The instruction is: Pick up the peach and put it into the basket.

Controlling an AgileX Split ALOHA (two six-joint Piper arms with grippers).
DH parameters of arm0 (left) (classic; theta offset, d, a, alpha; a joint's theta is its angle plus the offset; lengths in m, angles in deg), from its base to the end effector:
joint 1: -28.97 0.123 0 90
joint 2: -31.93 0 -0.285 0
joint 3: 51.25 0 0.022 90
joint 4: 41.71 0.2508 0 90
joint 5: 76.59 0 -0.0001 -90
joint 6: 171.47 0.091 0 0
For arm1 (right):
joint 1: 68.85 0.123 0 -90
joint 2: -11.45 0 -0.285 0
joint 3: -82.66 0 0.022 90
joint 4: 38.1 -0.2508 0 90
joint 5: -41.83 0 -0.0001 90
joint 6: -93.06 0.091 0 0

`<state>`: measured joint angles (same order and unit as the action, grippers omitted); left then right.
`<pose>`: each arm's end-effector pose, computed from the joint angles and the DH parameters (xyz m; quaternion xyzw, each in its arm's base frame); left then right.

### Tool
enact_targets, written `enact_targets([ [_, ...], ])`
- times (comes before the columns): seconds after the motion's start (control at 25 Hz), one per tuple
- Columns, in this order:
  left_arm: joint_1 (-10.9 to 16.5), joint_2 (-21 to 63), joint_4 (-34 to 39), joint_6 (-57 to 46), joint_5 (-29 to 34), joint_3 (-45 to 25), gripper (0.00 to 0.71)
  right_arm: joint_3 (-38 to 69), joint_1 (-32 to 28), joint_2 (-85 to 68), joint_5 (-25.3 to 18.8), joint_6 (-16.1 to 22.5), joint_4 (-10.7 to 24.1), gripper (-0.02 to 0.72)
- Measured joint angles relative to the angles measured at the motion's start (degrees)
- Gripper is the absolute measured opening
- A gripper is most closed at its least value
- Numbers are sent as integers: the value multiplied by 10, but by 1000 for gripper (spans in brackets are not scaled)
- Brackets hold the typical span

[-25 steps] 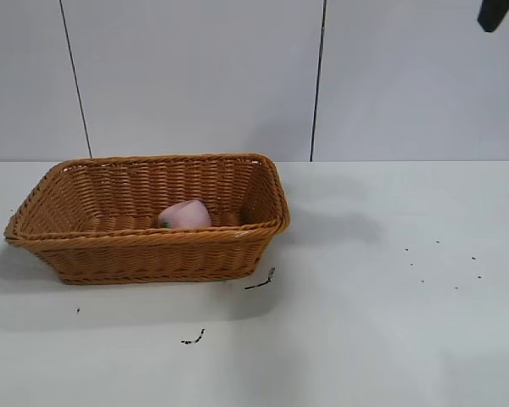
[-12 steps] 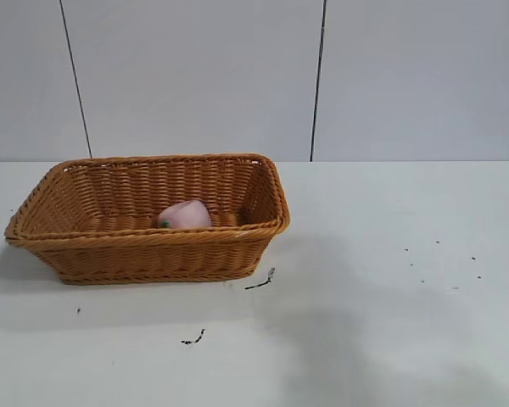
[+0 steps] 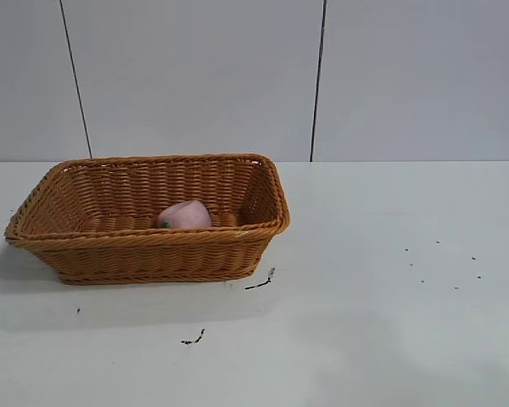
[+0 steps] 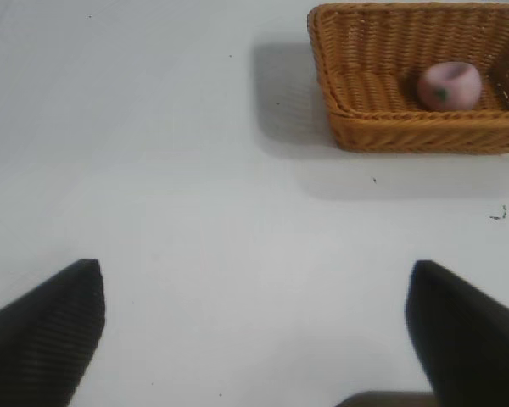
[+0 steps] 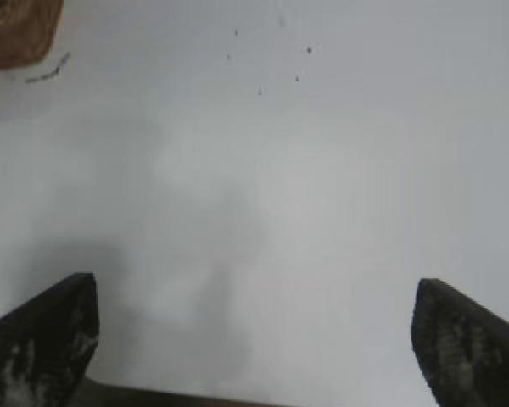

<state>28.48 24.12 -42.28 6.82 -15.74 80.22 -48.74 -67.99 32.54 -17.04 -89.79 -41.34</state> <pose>-0.0049 -0.0007 0.2774 -0.0089 0.8534 -0.0150 0.5209 0.0326 0.0049 0.2766 -0.0265 0.9002 0.0206 0.4342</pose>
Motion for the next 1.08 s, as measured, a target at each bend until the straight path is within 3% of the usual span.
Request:
enact_targets([
  [0.28, 0, 0, 0, 0, 0, 0, 693, 1, 0, -130, 0, 0, 0, 696],
  [1.08, 0, 0, 0, 0, 0, 0, 693, 1, 1, -136, 0, 0, 0, 696],
])
